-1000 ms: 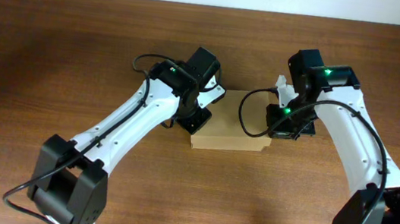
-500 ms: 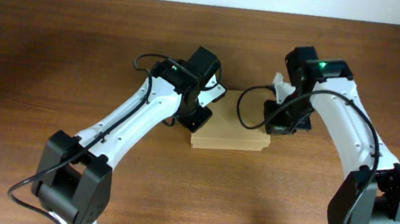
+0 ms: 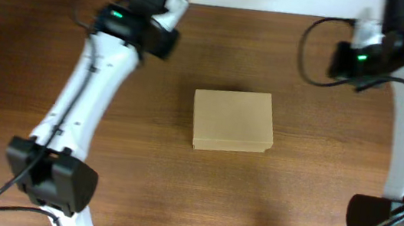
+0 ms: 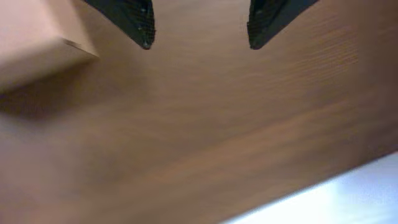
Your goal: Pack container
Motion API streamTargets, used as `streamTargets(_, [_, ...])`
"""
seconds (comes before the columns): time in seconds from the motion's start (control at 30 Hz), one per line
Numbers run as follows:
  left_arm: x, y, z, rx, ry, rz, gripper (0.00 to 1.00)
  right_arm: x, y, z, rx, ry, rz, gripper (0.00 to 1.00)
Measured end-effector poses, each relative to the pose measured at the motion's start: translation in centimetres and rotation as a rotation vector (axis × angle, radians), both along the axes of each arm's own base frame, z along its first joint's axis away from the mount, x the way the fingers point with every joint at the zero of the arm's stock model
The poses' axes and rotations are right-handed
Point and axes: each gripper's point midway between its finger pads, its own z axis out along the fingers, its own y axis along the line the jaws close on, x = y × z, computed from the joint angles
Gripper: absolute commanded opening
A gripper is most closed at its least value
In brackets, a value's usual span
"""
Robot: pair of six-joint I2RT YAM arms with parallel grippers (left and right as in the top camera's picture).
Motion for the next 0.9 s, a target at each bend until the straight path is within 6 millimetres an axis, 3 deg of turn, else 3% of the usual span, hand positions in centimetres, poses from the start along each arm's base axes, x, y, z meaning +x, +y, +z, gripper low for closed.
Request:
streamTargets(0.1, [0.9, 6.1, 0.7, 0.000, -0.017, 0.129, 0.54, -0.4, -3.5, -0.2, -0.016, 0.011, -0.084, 0.09])
streamTargets(0.13, [0.9, 7.5, 0.6, 0.000, -0.017, 0.157, 0.65, -0.5, -4.2, -0.2, -0.019, 0.012, -0.103, 0.16])
streamTargets(0.2, [0.9, 10.6, 0.6, 0.001, -0.015, 0.217, 0.97, -0.7, -5.1, -0.2, -0.024, 0.016, -0.125, 0.48])
streamTargets(0.23, [0.8, 11.8, 0.6, 0.002, -0.015, 0.241, 1.00, -0.7, -5.3, -0.2, -0.027, 0.017, -0.130, 0.79])
streamTargets(0.27, [0.8, 12.7, 0.6, -0.001, -0.015, 0.263, 1.00, -0.7, -5.3, -0.2, -0.030, 0.016, -0.126, 0.99])
streamTargets(0.43, [0.5, 14.6, 0.6, -0.002, -0.014, 0.301, 1.00, -0.7, -5.3, -0.2, -0.032, 0.016, -0.122, 0.99])
streamTargets(0.9, [0.5, 14.7, 0.6, -0.003, -0.013, 0.302, 1.00, -0.7, -5.3, -0.2, -0.031, 0.016, -0.123, 0.99])
